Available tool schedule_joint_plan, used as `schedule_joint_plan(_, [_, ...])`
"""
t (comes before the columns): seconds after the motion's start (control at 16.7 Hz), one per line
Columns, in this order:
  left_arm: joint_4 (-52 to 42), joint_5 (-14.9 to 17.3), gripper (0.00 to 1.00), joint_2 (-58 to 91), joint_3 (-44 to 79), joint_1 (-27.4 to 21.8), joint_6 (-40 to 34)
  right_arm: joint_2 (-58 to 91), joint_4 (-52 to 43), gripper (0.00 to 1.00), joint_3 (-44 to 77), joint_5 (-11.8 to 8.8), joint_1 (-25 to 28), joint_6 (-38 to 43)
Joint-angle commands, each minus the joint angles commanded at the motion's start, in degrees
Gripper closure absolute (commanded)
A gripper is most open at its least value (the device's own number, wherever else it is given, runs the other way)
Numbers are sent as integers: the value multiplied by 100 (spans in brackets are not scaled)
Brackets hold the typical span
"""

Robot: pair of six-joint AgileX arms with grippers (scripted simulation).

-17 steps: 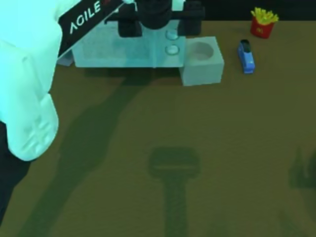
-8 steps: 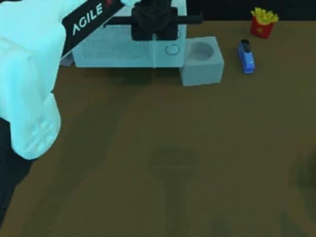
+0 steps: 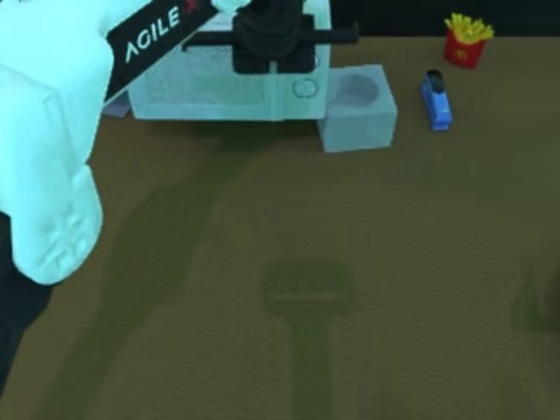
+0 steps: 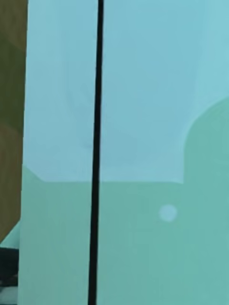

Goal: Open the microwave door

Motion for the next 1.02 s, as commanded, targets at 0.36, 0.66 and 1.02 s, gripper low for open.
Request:
schedule_joint_plan(0.36, [458, -79, 100, -523, -978, -26, -130, 0, 0, 0, 0, 0, 0, 0])
schedule_joint_plan(0.66, [466, -80, 100, -533, -992, -26, -132, 0, 0, 0, 0, 0, 0, 0])
schedule_joint_plan(1.02, [466, -80, 100, -533, -992, -26, -132, 0, 0, 0, 0, 0, 0, 0])
